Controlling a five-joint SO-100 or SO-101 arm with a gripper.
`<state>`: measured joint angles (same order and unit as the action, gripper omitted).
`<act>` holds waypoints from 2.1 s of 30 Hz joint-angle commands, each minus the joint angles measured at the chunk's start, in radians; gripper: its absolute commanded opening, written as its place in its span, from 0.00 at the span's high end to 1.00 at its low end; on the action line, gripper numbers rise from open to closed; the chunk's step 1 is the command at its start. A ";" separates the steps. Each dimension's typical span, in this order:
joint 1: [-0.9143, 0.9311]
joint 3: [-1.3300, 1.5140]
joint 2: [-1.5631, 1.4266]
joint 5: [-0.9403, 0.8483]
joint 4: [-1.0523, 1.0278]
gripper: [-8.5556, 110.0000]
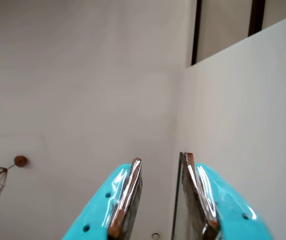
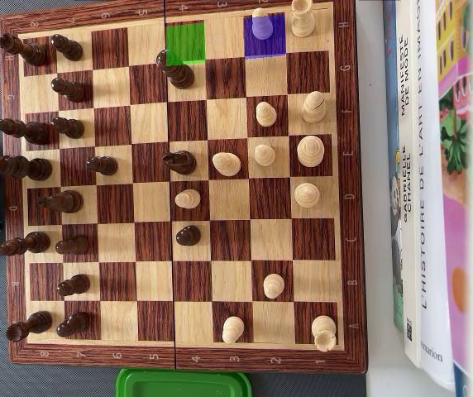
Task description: Play chess
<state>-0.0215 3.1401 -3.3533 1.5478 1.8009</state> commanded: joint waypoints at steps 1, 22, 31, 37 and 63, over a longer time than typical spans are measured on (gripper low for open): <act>0.003 0.020 0.009 0.002 0.003 0.82; 0.003 0.020 0.009 0.002 0.003 0.82; 0.003 0.020 0.009 0.002 0.003 0.82; 0.003 0.020 0.009 -0.005 0.003 0.82; 0.002 0.020 0.018 -0.008 -0.198 0.82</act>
<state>-0.0215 3.1401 -3.3487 1.5478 1.6736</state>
